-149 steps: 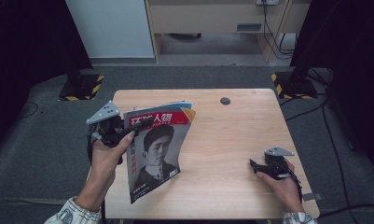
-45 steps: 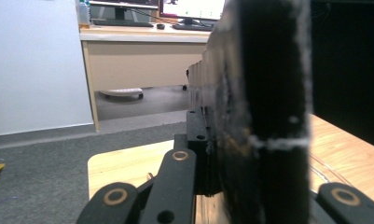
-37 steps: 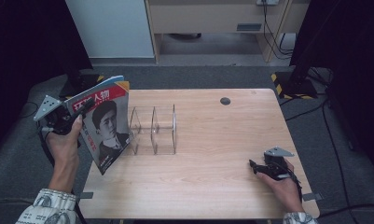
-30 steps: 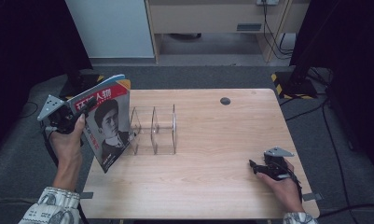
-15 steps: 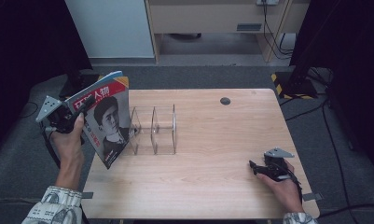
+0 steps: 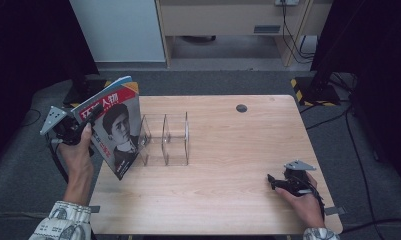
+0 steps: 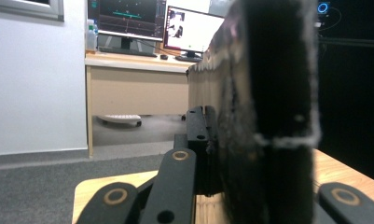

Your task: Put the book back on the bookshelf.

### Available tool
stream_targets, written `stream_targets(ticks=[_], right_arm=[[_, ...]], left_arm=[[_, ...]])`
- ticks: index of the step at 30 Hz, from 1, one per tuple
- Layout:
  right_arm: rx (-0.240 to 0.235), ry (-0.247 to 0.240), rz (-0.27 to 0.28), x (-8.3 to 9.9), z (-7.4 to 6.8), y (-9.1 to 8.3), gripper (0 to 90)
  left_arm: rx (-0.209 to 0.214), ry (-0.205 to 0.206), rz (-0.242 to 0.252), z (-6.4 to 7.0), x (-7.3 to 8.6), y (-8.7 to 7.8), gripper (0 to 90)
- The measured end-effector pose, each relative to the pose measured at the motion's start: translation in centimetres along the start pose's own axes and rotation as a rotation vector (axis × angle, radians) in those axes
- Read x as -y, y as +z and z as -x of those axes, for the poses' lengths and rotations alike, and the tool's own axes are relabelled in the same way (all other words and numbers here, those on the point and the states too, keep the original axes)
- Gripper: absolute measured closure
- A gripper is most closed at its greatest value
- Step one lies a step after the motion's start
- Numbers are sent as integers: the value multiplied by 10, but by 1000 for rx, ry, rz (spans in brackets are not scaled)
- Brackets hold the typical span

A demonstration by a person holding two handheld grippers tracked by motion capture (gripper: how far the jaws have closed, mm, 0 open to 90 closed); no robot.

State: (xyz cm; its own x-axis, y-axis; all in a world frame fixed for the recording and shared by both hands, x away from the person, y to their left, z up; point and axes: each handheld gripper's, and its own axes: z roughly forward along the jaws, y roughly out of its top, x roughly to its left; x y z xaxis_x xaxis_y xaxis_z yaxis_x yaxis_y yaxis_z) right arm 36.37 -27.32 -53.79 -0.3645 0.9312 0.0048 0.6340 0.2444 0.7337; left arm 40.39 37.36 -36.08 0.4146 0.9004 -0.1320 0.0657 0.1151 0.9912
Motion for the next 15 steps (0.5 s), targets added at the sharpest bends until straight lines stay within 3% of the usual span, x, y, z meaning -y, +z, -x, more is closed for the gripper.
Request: stream_targets(ticks=[15], right_arm=[[1, 2, -2, 1, -1, -1, 168]], left_arm=[[1, -1, 16, 2, 5, 3, 865]])
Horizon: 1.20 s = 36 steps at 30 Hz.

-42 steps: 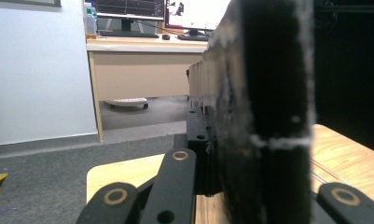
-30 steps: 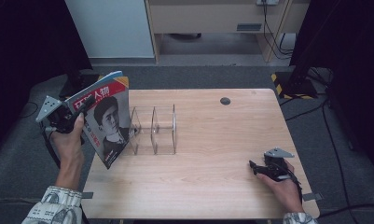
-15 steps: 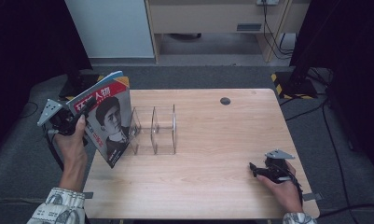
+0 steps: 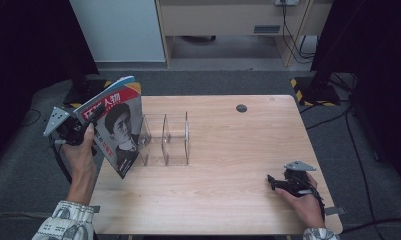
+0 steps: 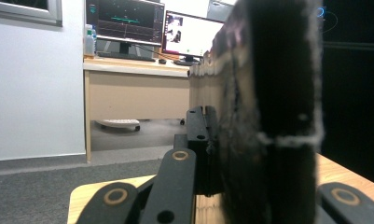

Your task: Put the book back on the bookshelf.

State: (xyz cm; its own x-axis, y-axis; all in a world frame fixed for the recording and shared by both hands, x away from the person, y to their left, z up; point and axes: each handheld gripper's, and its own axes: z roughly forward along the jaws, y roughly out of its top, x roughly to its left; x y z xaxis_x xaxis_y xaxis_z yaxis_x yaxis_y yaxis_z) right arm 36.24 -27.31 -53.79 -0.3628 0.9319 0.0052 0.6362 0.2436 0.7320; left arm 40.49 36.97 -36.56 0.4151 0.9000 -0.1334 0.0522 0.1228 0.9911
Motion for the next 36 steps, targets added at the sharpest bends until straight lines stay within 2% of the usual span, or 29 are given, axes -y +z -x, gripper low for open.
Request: stream_targets(ticks=[18, 21, 31, 36], right_arm=[[0, -2, 2, 1, 0, -1, 169], [-4, -4, 0, 1, 0, -1, 170], [-3, -3, 2, 1, 0, -1, 170], [-3, -3, 2, 1, 0, -1, 170]], left_arm=[[19, 26, 5, 4, 3, 4, 865], [22, 19, 7, 4, 5, 5, 865], [33, 47, 5, 9, 13, 5, 864], [35, 48, 12, 9, 15, 4, 863]])
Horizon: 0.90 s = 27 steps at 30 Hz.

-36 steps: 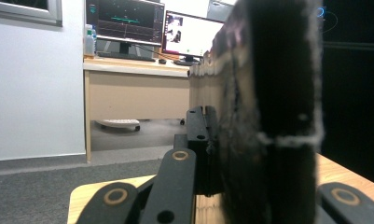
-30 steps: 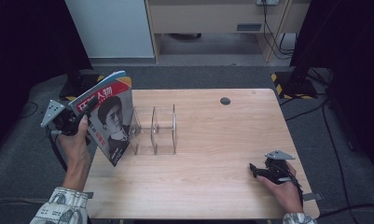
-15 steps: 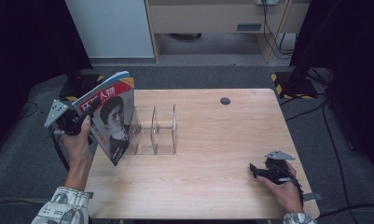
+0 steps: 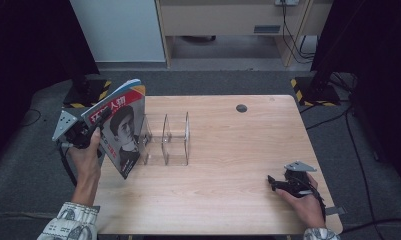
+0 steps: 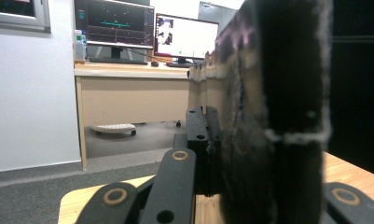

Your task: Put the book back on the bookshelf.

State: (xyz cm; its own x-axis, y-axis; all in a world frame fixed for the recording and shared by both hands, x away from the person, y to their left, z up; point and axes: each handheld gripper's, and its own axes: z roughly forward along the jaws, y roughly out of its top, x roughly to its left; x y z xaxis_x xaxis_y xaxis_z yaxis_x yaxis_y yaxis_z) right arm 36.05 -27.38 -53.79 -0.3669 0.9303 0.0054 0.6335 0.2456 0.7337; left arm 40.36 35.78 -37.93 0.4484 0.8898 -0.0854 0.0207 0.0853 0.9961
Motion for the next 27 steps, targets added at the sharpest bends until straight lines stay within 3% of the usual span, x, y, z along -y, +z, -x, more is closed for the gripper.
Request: stream_targets(ticks=[12, 21, 27], right_arm=[[-1, -3, 0, 0, 0, 0, 170], [-6, -7, -3, 1, 0, -1, 169], [-5, -5, -2, 1, 0, -1, 170]], left_arm=[[-10, -45, 42, 0, 13, -15, 848], [-18, -30, 18, 5, 21, -20, 824], [-32, -44, 19, 7, 22, -19, 807]])
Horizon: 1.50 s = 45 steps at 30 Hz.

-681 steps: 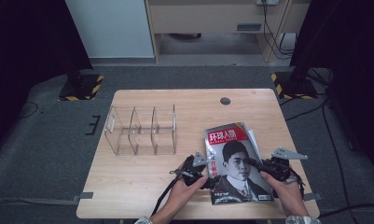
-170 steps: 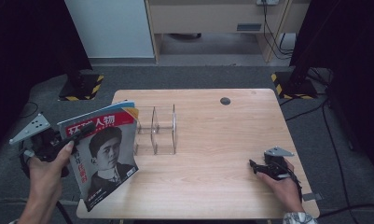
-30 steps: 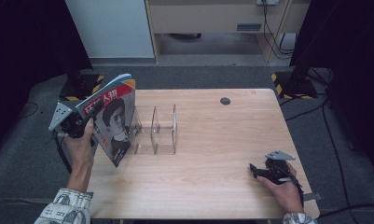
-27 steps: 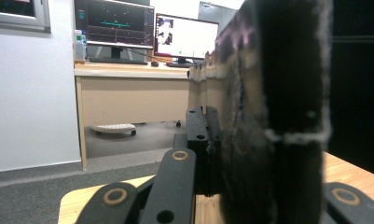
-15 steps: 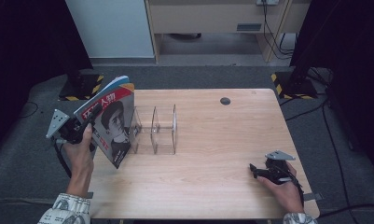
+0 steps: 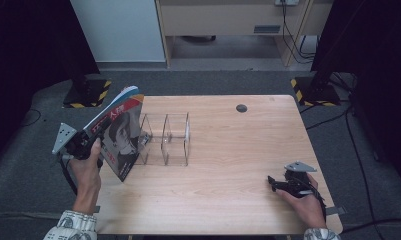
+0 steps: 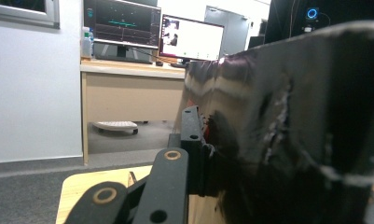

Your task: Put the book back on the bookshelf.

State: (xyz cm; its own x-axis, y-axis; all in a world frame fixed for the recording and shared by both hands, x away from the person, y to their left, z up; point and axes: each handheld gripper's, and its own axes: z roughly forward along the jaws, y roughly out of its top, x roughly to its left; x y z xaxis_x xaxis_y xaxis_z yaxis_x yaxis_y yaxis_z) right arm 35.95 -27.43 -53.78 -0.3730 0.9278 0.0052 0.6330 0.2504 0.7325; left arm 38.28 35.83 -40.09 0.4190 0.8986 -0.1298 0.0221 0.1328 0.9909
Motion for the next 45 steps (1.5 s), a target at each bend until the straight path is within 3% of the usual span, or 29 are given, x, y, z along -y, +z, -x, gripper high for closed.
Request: stream_targets(ticks=[17, 26, 34, 40, 45], right_arm=[[-1, -2, 1, 0, 0, 0, 168], [-5, -7, -1, 0, 0, 0, 168], [-6, -5, -3, 0, 0, 0, 166], [-5, -5, -3, 0, 0, -1, 165], [-5, -10, -4, 0, 0, 0, 159]], left_arm=[[-41, -26, -3, 2, 2, 0, 678], [-88, -13, -11, 1, 1, 0, 481], [-79, -33, -25, 1, 1, 0, 356], [-88, -16, -27, 2, 0, -1, 272], [-112, 17, -61, 7, 0, -1, 151]])
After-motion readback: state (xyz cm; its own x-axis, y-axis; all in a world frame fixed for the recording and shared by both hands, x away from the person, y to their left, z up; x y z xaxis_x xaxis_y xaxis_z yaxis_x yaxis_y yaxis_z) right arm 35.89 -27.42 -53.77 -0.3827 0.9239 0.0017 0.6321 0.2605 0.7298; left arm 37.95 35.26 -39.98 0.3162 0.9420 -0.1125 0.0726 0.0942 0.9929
